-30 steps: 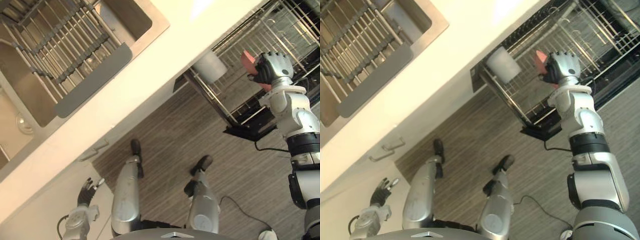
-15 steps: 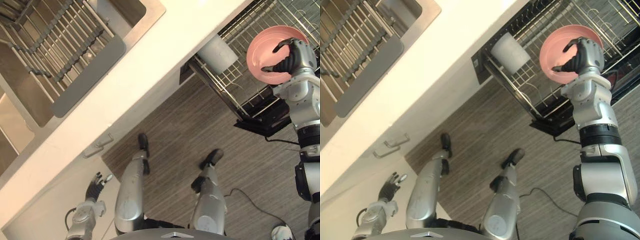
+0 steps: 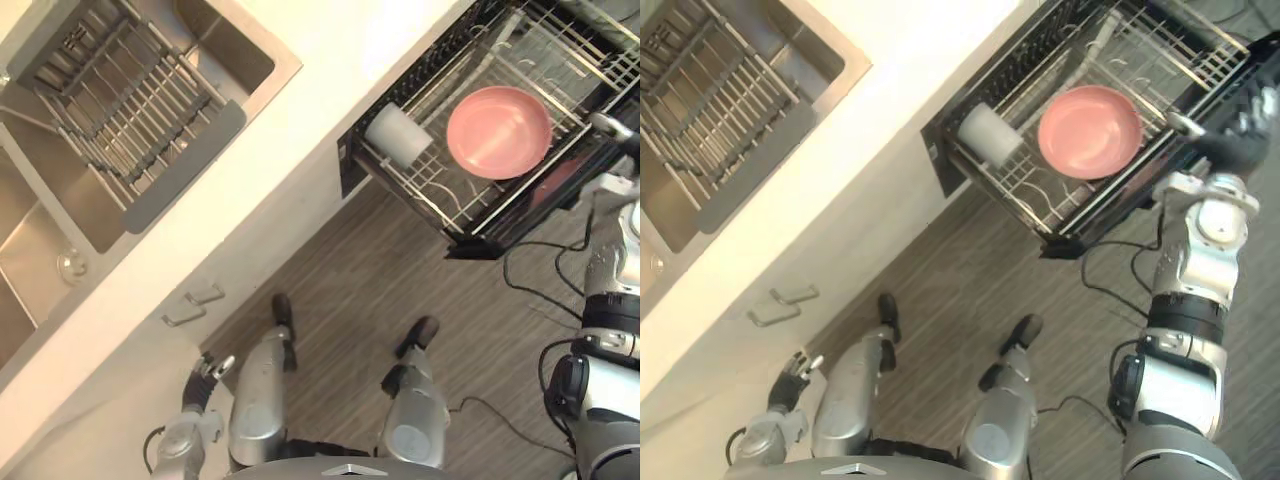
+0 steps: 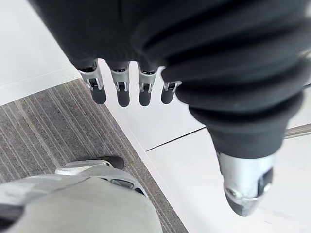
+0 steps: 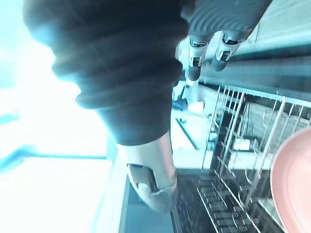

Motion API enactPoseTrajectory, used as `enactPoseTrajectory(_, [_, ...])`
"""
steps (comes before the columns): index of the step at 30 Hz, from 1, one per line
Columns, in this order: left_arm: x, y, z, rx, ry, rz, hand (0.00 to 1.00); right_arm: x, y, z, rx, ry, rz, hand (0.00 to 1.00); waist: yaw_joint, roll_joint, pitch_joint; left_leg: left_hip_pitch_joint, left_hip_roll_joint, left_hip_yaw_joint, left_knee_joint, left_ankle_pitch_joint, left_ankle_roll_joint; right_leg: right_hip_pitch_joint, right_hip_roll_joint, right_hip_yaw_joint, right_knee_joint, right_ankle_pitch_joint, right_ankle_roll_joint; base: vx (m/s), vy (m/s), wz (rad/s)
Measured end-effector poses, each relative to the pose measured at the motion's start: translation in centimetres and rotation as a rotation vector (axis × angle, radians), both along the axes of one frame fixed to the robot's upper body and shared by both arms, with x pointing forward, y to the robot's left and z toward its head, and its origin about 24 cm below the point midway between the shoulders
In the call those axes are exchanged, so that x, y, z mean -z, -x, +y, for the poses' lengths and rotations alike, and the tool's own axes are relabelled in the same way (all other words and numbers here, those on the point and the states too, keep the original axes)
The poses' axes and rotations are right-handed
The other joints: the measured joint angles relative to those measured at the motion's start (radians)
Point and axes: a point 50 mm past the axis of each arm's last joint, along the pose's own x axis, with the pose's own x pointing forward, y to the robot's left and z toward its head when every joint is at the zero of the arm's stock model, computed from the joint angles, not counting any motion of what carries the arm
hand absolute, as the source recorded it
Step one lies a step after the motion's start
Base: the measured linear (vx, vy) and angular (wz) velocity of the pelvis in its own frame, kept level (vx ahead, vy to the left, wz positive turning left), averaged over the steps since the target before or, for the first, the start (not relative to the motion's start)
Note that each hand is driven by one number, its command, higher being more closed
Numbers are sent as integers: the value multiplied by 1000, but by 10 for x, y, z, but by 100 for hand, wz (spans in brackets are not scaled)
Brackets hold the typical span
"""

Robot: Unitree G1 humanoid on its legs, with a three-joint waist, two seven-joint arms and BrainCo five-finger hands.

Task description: Walk over to the sink, pick up the cup, carry it to the dishwasher, place the cup inside the dishwasher, then close the dishwasher door

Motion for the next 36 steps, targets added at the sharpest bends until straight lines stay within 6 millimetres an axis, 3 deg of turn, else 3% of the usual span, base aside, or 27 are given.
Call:
enactPoseTrajectory(2, [5, 9, 3, -35, -3, 37, 0, 20, 10, -12, 54, -97, 26, 0, -11, -15, -18, 31, -2, 6, -26, 10, -2, 15, 0, 3, 1, -3, 1, 9, -6, -7])
enactPoseTrajectory(3, [8, 16, 4, -49, -6, 60, 0, 35, 16, -16, 76, -164, 39, 100, -18, -28, -40, 45, -2, 14, -40, 14, -5, 16, 0, 9, 4, -6, 1, 16, -6, -11])
enactPoseTrajectory(6, [15, 27, 3, -58, -7, 108, 0, 73, 26, -24, 97, -342, 74, 100, -32, -45, -73, 85, -3, 28, -65, 20, -8, 32, 0, 24, 7, -13, 3, 14, -7, -15])
enactPoseTrajectory(11, [17, 31, 3, -60, -21, 126, 0, 130, 31, -19, 61, -557, 185, 100, -53, -45, -81, 128, -16, 27, -160, 73, -10, 38, -1, 22, 9, -23, 4, -22, -7, 3])
enactPoseTrajectory(17, [20, 34, 1, -41, -31, 148, 0, 146, 12, -5, -85, -631, 268, 100, -42, -42, -81, 126, -43, 24, -248, 132, -3, -10, -22, 21, 35, -20, 4, -19, 4, 6])
enactPoseTrajectory(19, [20, 34, 1, -43, -37, 150, 0, 141, -1, 1, -130, -630, 278, 100, -36, -39, -82, 120, -55, 23, -248, 133, -1, -21, -34, 21, 39, -17, 7, 1, 22, 7])
enactPoseTrajectory(22, [19, 29, -6, -7, -34, 144, 0, 113, -21, 3, -186, -556, 294, 100, -32, -3, -71, 93, -74, -4, -249, 142, 10, -24, -54, -2, 39, -11, 12, -15, 17, 23])
enactPoseTrajectory(23, [20, 28, -9, 3, -29, 143, 0, 103, -27, 2, -177, -541, 296, 100, -18, 11, -64, 89, -78, -7, -249, 144, 12, -25, -58, -5, 39, -9, 13, -33, 1, 22])
enactPoseTrajectory(27, [21, 28, -16, 11, -8, 152, 0, 76, -29, -14, -116, -373, 392, 100, -5, 44, -52, 58, -91, -34, -249, 154, 20, -35, -70, -33, 42, -5, 16, -23, -13, 18])
enactPoseTrajectory(36, [23, 28, -29, 47, 57, 159, 0, 25, -42, -18, -14, -78, 546, 100, 32, 99, -35, 3, -114, -171, -249, 185, 20, -39, -112, -124, 124, -37, 18, -50, -31, 33])
